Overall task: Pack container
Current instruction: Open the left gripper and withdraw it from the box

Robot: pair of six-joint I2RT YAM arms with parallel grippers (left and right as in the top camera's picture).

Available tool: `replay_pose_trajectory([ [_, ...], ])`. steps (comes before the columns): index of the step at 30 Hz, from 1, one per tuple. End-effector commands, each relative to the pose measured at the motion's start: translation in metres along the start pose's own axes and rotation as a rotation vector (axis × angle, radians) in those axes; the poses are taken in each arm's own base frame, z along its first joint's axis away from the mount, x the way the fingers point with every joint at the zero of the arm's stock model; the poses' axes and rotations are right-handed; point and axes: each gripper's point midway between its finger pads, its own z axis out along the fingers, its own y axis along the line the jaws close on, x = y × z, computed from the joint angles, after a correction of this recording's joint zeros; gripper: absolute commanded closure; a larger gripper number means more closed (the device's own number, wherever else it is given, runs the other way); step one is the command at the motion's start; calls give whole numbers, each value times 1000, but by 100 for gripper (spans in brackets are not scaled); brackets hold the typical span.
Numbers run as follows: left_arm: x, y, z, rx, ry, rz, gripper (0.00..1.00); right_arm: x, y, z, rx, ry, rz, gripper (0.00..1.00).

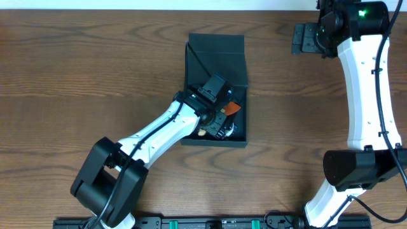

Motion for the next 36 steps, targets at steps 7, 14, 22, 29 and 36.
replay_pose_trajectory([
  [7,-4,10,16,-51,20,22,43,-3,-2,-6,-2,-18,26,1],
  [14,-11,9,4,-48,-17,23,36,-3,-2,-6,-2,-18,26,1],
  [22,-49,16,-66,-111,-222,18,36,-3,-2,-6,-2,-18,26,1],
  [29,-80,34,-161,-220,-467,-21,36,-3,-2,-6,-2,-18,26,1],
  [36,-69,83,-206,-329,-536,-125,94,-4,-2,-6,-1,-19,26,1],
])
